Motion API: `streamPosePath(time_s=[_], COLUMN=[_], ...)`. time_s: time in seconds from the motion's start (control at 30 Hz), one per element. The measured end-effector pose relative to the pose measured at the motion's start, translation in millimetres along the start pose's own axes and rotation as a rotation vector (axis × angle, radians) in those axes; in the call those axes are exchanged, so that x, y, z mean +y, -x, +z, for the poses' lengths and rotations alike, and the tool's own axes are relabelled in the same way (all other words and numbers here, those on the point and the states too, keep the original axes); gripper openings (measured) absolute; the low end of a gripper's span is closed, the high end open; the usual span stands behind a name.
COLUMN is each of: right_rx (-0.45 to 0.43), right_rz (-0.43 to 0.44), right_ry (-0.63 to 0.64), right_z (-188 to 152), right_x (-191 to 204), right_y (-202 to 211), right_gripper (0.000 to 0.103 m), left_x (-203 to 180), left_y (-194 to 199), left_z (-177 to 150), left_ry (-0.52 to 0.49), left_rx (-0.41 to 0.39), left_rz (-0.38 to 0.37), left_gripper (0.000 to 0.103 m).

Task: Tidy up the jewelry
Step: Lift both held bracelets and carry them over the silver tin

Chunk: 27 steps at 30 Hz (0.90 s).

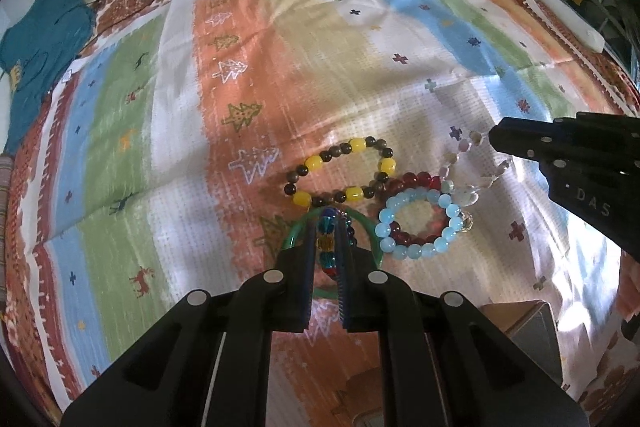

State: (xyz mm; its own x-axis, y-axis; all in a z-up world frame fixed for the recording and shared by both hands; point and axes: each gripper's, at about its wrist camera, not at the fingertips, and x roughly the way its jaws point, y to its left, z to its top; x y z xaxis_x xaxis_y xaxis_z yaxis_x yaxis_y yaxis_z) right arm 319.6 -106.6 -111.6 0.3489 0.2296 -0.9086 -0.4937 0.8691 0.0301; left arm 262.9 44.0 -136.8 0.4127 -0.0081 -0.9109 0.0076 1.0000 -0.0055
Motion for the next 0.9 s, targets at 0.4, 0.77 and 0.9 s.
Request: streamPosePath(time_s=[0.4, 0.77, 0.9], right_rx=[-0.044, -0.085, -0.107], right_rz=[0.019, 0.025, 0.031], right_ry=[0.011, 0.023, 0.020], right_z=[-8, -18, -20], right_x=[2, 7, 9], right_y=[27, 50, 59], right_gripper=[0.011, 0.011, 0.011], left_x=[6, 2, 2], left_y=[26, 57, 67], left_z=[-2, -9, -13], left_ry=[0.049, 0.052, 0.055], left_rx=[-0.030, -0.082, -0.098], left_rz=[-0.023, -0.067, -0.082], left_gripper=[0.009, 0.009, 0.009])
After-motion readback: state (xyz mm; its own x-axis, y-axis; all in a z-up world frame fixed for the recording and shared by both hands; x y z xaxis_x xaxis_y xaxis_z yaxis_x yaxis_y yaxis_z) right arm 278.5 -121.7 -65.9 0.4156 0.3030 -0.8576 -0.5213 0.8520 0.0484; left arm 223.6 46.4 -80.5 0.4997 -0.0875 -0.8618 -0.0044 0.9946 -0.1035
